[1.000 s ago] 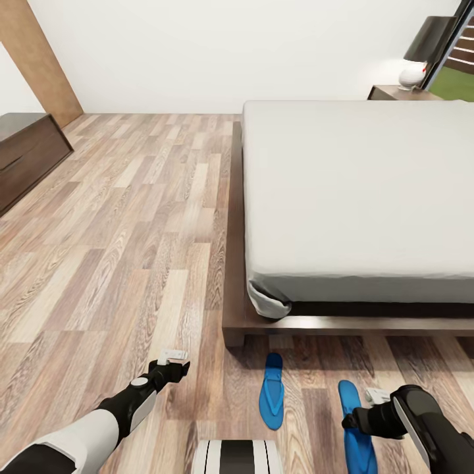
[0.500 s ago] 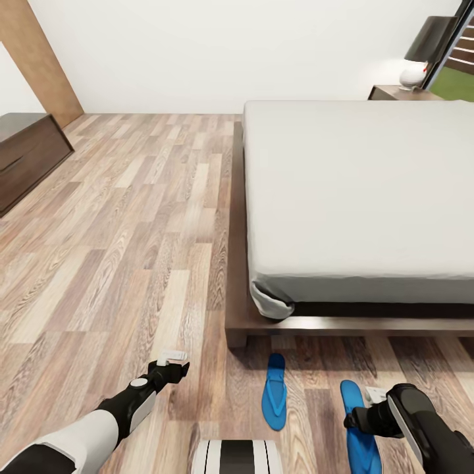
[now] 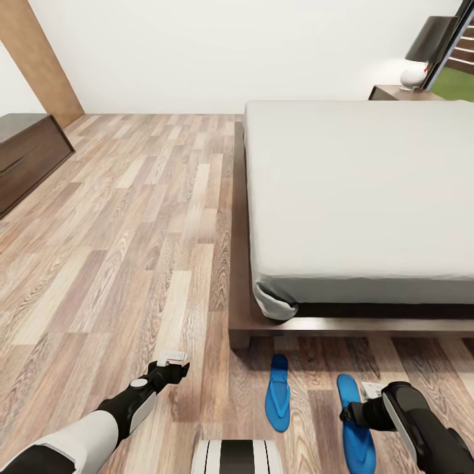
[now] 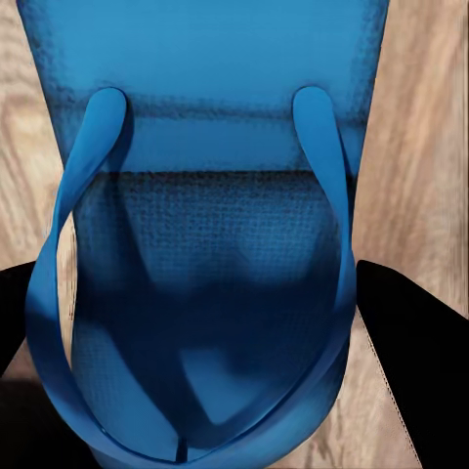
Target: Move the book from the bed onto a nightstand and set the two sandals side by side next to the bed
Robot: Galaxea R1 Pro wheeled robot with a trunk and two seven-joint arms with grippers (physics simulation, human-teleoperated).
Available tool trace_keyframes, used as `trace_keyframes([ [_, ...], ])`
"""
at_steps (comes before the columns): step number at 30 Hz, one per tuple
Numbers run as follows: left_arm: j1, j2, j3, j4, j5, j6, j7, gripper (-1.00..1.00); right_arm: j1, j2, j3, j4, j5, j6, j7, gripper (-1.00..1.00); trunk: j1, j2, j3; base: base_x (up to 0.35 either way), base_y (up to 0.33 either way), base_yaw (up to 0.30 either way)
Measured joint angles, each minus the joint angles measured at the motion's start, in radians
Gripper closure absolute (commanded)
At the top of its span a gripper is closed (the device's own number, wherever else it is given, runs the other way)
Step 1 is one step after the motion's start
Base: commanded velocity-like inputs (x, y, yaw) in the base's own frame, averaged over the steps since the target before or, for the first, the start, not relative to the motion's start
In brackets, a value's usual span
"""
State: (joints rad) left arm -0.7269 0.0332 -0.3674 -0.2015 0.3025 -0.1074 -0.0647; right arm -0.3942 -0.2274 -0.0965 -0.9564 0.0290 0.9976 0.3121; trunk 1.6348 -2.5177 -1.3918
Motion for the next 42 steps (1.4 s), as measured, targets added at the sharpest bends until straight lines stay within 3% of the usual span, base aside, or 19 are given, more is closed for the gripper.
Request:
trace_keyframes([
  [29, 0.000, 0.000, -0.001, 0.003, -0.001, -0.001, -0.001, -1.00, -0.025, 0.014, 0.001, 0.000, 0.000, -0.052, -0.036, 1.00, 0.000, 0.000, 0.000, 0.012, 0.083, 0.000],
  [42, 0.002, 0.000, -0.002, 0.000, -0.001, -0.001, -0.002, -1.00, -0.076, 0.014, 0.001, 0.044, -0.001, -0.052, -0.038, 1.00, 0.000, 0.000, 0.000, 0.055, 0.066, 0.000],
])
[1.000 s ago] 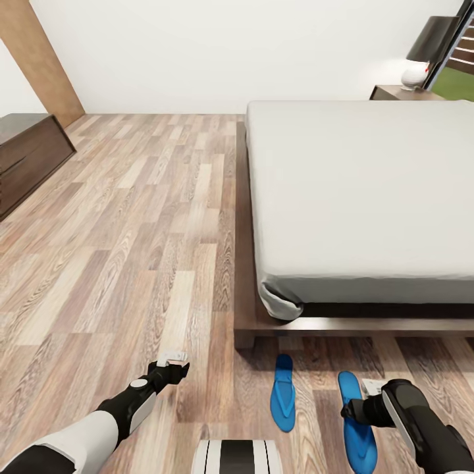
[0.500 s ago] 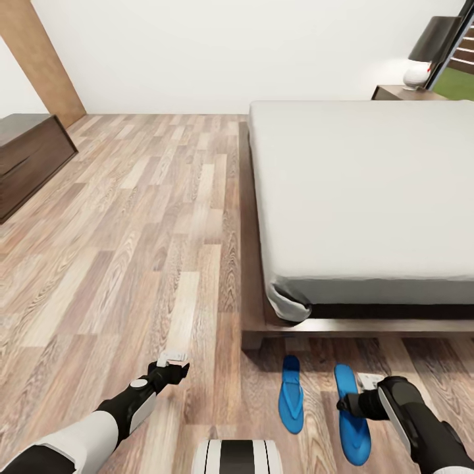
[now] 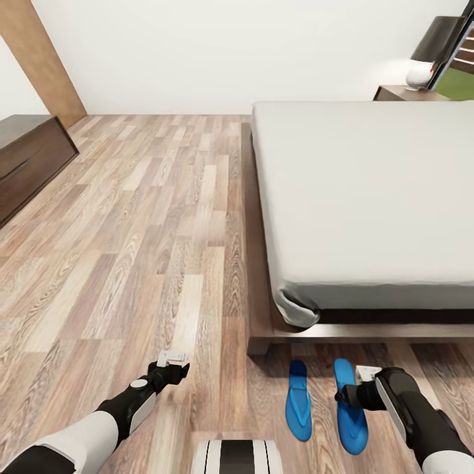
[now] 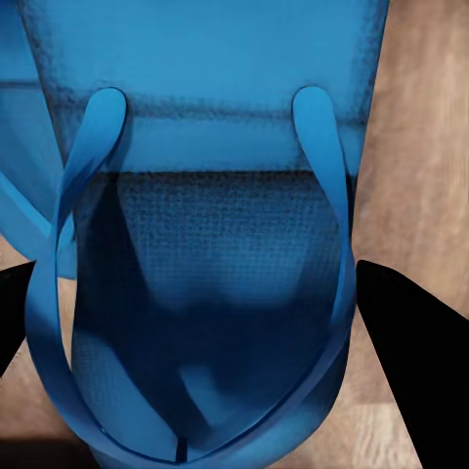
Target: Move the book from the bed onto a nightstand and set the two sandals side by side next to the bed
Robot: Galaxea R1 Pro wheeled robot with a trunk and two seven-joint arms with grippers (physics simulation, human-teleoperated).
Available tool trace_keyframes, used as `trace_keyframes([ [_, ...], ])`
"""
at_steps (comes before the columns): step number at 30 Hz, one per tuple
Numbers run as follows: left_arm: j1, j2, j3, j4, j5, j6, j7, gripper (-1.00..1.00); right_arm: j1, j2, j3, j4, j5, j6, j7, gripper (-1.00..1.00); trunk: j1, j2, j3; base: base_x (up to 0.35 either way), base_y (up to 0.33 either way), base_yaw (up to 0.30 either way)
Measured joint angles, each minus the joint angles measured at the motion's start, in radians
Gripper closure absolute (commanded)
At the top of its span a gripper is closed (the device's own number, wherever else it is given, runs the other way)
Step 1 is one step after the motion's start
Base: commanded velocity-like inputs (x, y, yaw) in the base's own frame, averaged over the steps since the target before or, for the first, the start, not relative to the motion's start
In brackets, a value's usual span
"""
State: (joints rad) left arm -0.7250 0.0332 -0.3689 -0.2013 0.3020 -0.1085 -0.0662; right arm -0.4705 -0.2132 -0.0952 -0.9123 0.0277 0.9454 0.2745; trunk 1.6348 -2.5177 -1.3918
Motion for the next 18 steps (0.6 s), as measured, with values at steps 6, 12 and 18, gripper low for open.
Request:
trace_keyframes([
  [6, 0.000, 0.000, 0.000, 0.000, 0.000, 0.000, 0.000, -1.00, -0.036, 0.000, 0.000, 0.064, 0.002, 0.000, -0.021, 1.00, 0.000, 0.000, 0.000, 0.009, 0.010, 0.000],
  [12, 0.000, 0.000, 0.000, -0.001, 0.000, 0.000, 0.000, -1.00, -0.051, 0.001, 0.000, 0.101, -0.002, 0.000, -0.074, 1.00, 0.000, 0.000, 0.000, 0.002, 0.027, 0.000],
  [18, 0.000, 0.000, 0.000, -0.001, 0.000, 0.000, 0.000, -1.00, -0.057, 0.001, 0.000, 0.115, -0.003, 0.000, -0.084, 1.00, 0.000, 0.000, 0.000, 0.000, 0.112, 0.000],
])
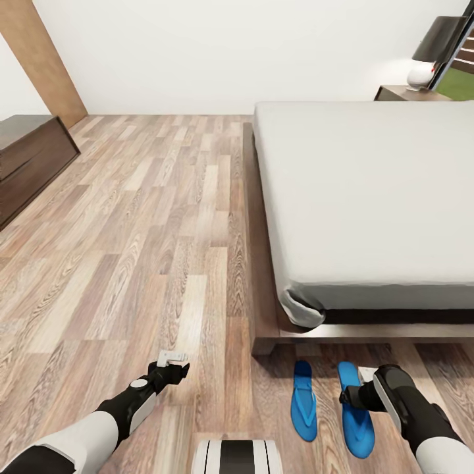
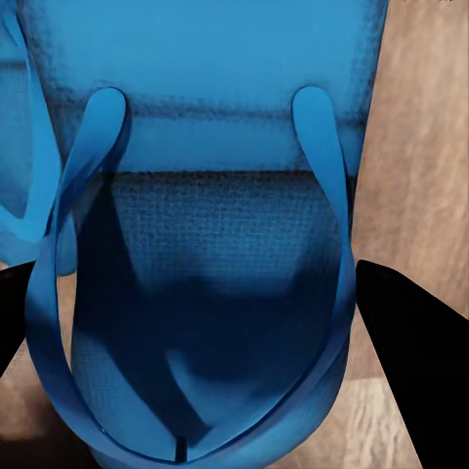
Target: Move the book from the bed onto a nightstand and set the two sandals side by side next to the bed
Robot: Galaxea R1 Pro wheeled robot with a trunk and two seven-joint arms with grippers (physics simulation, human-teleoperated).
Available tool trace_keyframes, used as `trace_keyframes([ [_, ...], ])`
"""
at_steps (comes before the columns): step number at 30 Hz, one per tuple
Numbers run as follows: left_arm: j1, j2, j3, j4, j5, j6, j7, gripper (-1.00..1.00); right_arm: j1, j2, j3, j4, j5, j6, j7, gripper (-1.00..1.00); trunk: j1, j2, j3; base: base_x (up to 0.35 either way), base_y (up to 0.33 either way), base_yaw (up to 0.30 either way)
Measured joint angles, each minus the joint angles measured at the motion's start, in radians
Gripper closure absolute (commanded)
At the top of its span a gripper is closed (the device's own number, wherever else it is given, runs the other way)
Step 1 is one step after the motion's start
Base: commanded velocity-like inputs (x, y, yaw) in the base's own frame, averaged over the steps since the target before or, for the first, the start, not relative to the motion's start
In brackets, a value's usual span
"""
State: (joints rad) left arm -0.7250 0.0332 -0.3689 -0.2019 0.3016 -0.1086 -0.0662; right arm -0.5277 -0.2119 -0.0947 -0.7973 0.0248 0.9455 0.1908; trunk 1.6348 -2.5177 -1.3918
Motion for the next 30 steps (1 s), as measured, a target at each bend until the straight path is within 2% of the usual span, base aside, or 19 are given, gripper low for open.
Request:
trace_keyframes([
  [11, -0.001, 0.003, 0.006, 0.000, 0.001, 0.004, 0.001, -1.00, -0.013, -0.001, 0.000, 0.007, 0.001, 0.000, -0.003, 1.00, 0.000, 0.000, 0.000, 0.000, 0.016, 0.000],
  [15, -0.003, 0.021, 0.012, -0.004, 0.002, 0.013, 0.018, -1.00, -0.018, -0.001, 0.000, 0.016, 0.001, 0.000, -0.003, 1.00, 0.000, 0.000, 0.000, 0.000, 0.000, 0.000],
  [18, -0.008, 0.053, 0.015, -0.006, 0.002, 0.031, 0.047, -1.00, -0.019, -0.002, 0.000, 0.019, 0.001, 0.000, -0.002, 1.00, 0.000, 0.000, 0.000, 0.000, 0.000, 0.000],
  [22, -0.016, 0.126, 0.018, -0.045, 0.003, 0.073, 0.149, -1.00, -0.019, -0.003, -0.001, 0.020, 0.002, 0.000, -0.003, 1.00, 0.000, 0.000, 0.000, 0.000, 0.000, 0.000],
  [23, -0.019, 0.170, 0.018, -0.083, 0.002, 0.097, 0.218, -1.00, -0.019, -0.003, -0.001, 0.020, 0.003, 0.000, -0.002, 1.00, 0.000, 0.000, 0.000, 0.000, 0.000, 0.000],
  [24, -0.021, 0.199, 0.018, -0.107, 0.002, 0.112, 0.259, -1.00, -0.020, -0.003, -0.001, 0.020, 0.002, 0.000, -0.002, 1.00, 0.000, 0.000, 0.000, 0.000, 0.000, 0.000],
  [25, -0.022, 0.248, 0.017, -0.159, 0.004, 0.143, 0.339, -1.00, -0.020, -0.004, -0.002, 0.020, 0.004, 0.000, -0.002, 1.00, 0.000, 0.000, 0.000, 0.000, 0.000, 0.000],
  [27, -0.023, 0.305, 0.017, -0.214, 0.006, 0.178, 0.418, -1.00, -0.020, -0.004, -0.002, 0.021, 0.002, 0.000, -0.001, 1.00, 0.000, 0.000, 0.000, 0.000, 0.000, 0.000],
  [28, -0.023, 0.348, 0.017, -0.260, 0.004, 0.211, 0.488, -1.00, -0.020, -0.005, -0.003, 0.020, 0.000, 0.000, 0.005, 1.00, 0.000, 0.000, 0.000, 0.000, 0.000, 0.000],
  [30, -0.023, 0.390, 0.016, -0.297, 0.003, 0.237, 0.554, -1.00, -0.020, -0.005, -0.004, 0.020, -0.001, 0.000, 0.009, 1.00, 0.000, 0.000, 0.000, 0.000, 0.000, 0.000],
])
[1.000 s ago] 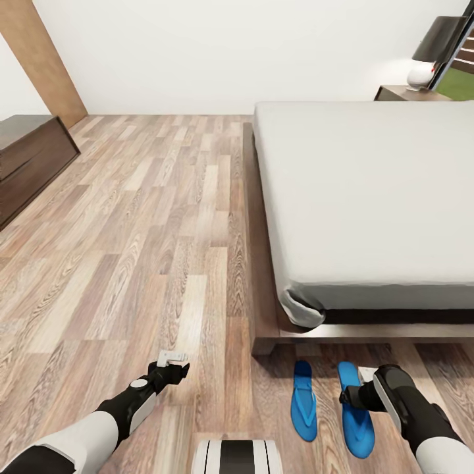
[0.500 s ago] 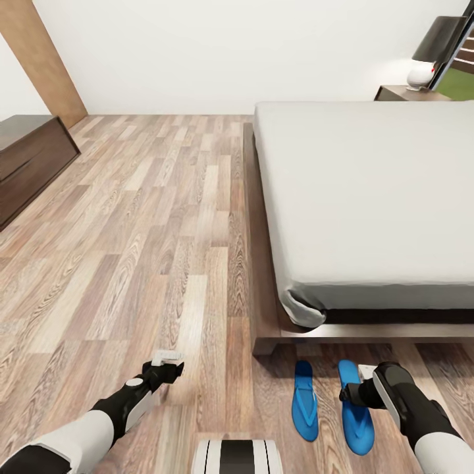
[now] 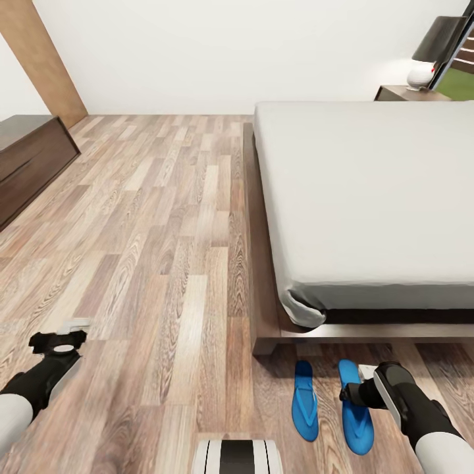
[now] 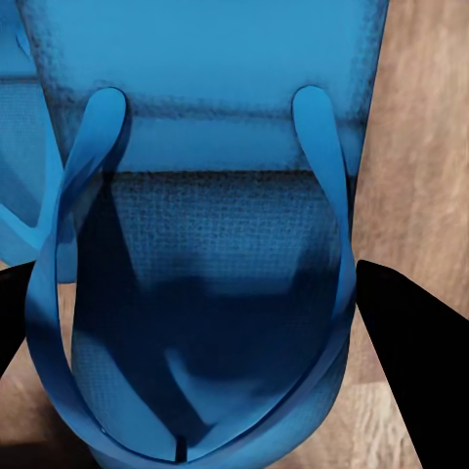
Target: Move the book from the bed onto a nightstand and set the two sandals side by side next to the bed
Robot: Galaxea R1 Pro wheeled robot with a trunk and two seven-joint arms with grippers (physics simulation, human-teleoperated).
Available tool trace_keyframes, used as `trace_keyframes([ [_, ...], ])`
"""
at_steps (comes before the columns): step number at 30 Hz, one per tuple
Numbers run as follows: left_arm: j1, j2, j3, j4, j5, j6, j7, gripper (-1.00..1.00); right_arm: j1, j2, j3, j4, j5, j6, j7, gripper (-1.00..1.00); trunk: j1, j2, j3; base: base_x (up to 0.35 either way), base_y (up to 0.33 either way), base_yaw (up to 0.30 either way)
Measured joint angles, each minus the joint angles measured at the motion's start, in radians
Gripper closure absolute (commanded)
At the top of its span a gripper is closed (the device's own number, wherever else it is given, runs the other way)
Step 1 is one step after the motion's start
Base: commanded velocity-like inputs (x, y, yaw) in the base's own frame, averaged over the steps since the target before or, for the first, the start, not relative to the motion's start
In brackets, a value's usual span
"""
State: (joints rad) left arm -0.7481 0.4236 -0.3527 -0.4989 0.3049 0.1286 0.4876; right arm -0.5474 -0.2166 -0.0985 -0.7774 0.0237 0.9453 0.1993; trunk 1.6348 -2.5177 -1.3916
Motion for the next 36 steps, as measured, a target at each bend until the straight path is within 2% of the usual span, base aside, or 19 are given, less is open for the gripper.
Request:
trace_keyframes([
  [1, 0.000, 0.019, 0.000, -0.013, -0.003, 0.009, 0.030, -1.00, 0.000, 0.000, 0.000, 0.000, 0.000, 0.000, 0.001, 1.00, 0.000, 0.000, 0.000, 0.000, 0.000, 0.000],
  [3, 0.000, 0.075, -0.001, -0.043, -0.044, 0.030, 0.121, -1.00, 0.000, 0.001, 0.000, -0.002, 0.002, 0.001, 0.002, 1.00, 0.000, 0.000, 0.000, 0.000, 0.000, 0.000],
  [4, 0.000, 0.084, -0.001, -0.047, -0.058, 0.033, 0.136, -1.00, 0.000, 0.001, 0.000, -0.002, 0.002, 0.001, 0.002, 1.00, 0.000, 0.000, 0.000, 0.000, 0.000, 0.000],
  [6, 0.000, 0.106, 0.000, -0.056, -0.120, 0.042, 0.182, -1.00, 0.000, 0.001, 0.000, -0.003, 0.001, 0.001, 0.004, 1.00, 0.000, 0.000, 0.000, 0.000, 0.000, 0.000],
  [8, 0.001, 0.119, 0.000, -0.059, -0.153, 0.045, 0.217, -1.00, 0.000, 0.002, 0.001, -0.002, 0.000, 0.001, 0.006, 1.00, 0.000, 0.000, 0.000, 0.000, 0.000, 0.000],
  [11, 0.002, 0.135, 0.000, -0.060, -0.174, 0.046, 0.253, -1.00, 0.000, 0.002, 0.003, -0.002, 0.001, 0.002, 0.007, 1.00, 0.001, 0.000, -0.004, 0.000, 0.000, 0.000],
  [16, 0.003, 0.152, 0.000, -0.056, -0.211, 0.047, 0.274, -1.00, 0.000, 0.002, 0.006, -0.002, 0.003, 0.002, 0.006, 1.00, 0.003, -0.001, -0.023, 0.000, 0.000, 0.000],
  [21, 0.008, 0.159, -0.001, -0.052, -0.235, 0.047, 0.282, -1.00, 0.000, 0.003, 0.007, -0.002, 0.002, 0.005, 0.007, 1.00, 0.003, -0.002, -0.027, 0.000, 0.000, 0.000],
  [26, 0.009, 0.160, -0.001, -0.044, -0.239, 0.046, 0.284, -1.00, 0.000, 0.004, 0.014, -0.003, 0.002, 0.009, 0.005, 1.00, 0.006, -0.003, -0.046, 0.000, 0.000, 0.000],
  [29, 0.009, 0.160, -0.002, -0.027, -0.240, 0.046, 0.283, -1.00, -0.005, 0.004, 0.017, -0.004, 0.002, 0.013, 0.005, 1.00, 0.005, -0.003, -0.046, 0.000, 0.000, 0.000],
  [36, 0.009, 0.159, -0.010, -0.012, -0.241, 0.045, 0.282, -1.00, -0.028, 0.014, 0.020, -0.003, 0.002, 0.017, 0.000, 1.00, 0.009, -0.004, -0.073, 0.000, 0.000, 0.000],
])
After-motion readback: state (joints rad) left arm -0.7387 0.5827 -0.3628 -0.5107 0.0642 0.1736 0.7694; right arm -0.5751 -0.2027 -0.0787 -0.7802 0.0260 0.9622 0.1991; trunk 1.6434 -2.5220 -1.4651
